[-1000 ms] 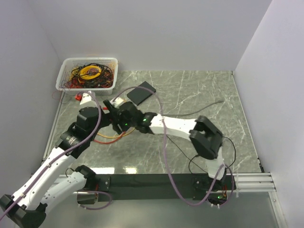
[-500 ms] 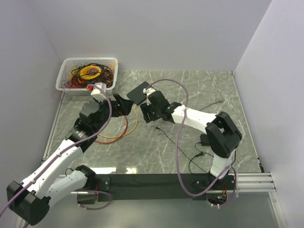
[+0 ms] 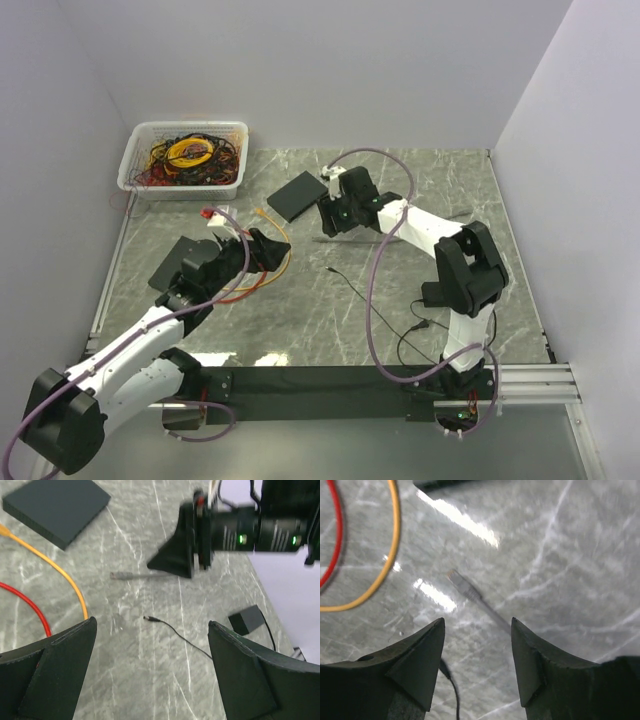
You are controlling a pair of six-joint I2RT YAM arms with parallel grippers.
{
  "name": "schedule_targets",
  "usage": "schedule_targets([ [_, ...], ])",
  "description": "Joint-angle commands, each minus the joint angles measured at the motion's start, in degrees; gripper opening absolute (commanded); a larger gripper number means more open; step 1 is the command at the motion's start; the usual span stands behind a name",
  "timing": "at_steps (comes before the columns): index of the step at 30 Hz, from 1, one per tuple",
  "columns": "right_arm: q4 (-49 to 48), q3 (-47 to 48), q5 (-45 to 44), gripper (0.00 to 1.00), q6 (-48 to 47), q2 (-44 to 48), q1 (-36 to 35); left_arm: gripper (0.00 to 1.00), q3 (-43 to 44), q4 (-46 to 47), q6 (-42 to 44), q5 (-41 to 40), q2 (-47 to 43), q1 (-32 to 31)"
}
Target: Insert the plug into the switch port
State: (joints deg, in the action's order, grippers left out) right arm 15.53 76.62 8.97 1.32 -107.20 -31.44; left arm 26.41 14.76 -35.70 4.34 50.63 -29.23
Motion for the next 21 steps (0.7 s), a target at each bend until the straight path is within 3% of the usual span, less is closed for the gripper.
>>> schedule_targets([
  [1,1.1,4.7,7.4,0.61,-5.7,-2.5,0.2,0.99,-0.5,6.8,-1.1,3.2,0.1,0.1],
  [9,4.6,8.6,8.5,0.52,-8.5,-9.1,0.9,1.0,-3.5,7.4,-0.4,2.7,-1.6,0.1],
  [21,4.8,7.5,8.3,0.44,-8.1,-10.1,0.9,1.0,-4.4,7.4,0.0,3.0,-1.6,0.1],
])
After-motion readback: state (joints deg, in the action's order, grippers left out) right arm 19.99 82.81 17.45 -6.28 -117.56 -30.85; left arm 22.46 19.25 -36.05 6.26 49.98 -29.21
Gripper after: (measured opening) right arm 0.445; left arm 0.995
